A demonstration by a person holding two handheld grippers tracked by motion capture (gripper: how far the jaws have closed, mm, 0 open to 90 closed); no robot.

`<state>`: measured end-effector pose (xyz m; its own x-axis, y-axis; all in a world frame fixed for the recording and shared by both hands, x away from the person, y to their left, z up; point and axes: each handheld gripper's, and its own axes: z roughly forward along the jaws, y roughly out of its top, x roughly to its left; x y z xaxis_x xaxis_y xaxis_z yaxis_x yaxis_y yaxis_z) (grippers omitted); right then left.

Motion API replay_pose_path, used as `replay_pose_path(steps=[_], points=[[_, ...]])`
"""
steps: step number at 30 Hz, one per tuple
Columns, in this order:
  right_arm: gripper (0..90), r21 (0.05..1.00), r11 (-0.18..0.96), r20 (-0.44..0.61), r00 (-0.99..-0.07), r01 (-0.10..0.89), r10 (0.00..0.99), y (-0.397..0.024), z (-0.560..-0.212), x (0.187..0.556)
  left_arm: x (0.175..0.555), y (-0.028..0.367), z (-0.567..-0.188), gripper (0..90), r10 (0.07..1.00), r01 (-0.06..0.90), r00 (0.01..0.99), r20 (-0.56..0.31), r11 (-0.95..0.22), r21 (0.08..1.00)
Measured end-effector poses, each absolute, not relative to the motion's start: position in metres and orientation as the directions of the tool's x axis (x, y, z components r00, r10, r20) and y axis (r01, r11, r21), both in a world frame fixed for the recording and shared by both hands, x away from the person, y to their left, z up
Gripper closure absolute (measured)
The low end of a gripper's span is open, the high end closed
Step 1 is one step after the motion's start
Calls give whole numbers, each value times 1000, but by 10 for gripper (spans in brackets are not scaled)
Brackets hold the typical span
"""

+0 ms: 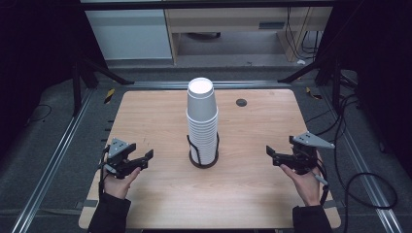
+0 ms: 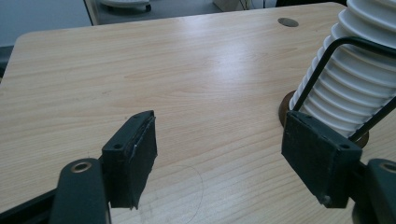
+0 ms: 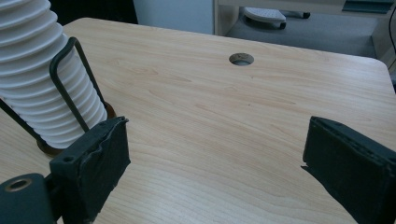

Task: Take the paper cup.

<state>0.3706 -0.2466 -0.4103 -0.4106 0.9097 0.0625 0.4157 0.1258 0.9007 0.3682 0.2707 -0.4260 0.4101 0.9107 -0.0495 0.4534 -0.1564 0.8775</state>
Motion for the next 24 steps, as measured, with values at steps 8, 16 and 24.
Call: replay_pose_path(steps=[8, 16, 24], points=[[99, 902, 131, 63, -427, 410, 902, -240, -411, 372, 369, 265, -430, 203, 900, 458, 434, -52, -170, 873], [108, 926, 129, 56, -469, 354, 881, -229, -397, 373, 371, 262, -432, 194, 892, 463, 450, -46, -189, 866], [108, 940, 123, 58, -502, 320, 863, -218, -379, 377, 371, 265, -432, 192, 894, 477, 445, -62, -178, 861]])
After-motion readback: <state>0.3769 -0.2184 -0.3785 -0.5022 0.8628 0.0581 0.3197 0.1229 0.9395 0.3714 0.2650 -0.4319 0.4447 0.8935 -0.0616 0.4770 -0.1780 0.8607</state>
